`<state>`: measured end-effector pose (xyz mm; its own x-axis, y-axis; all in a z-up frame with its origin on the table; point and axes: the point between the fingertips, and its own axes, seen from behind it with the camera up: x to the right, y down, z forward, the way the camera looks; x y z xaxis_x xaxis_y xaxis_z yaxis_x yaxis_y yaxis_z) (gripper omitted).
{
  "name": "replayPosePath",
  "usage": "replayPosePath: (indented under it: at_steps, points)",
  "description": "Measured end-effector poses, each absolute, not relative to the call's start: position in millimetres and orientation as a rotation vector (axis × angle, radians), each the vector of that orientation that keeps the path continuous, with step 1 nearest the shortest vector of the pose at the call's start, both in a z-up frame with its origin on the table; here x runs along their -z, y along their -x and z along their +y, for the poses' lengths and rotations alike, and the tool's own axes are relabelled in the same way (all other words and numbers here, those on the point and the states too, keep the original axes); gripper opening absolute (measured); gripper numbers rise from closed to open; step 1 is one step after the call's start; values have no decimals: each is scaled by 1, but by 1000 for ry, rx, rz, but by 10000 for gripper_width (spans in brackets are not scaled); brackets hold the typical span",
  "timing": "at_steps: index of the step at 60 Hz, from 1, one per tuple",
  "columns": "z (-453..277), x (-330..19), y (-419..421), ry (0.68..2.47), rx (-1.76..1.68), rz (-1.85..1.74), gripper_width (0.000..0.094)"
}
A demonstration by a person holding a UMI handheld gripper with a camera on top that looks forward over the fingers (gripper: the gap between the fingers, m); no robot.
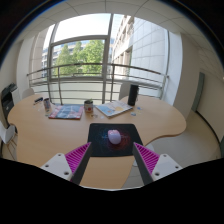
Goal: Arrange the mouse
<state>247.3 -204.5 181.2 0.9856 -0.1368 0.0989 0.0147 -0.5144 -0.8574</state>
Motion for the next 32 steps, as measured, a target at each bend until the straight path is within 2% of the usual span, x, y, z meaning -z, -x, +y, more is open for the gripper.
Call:
replayPosePath:
  at_steps: [11, 32]
  points:
    - [-255, -200, -238, 2086, 199, 90, 846]
    - [-272, -206, -225, 2085, 187, 74, 844]
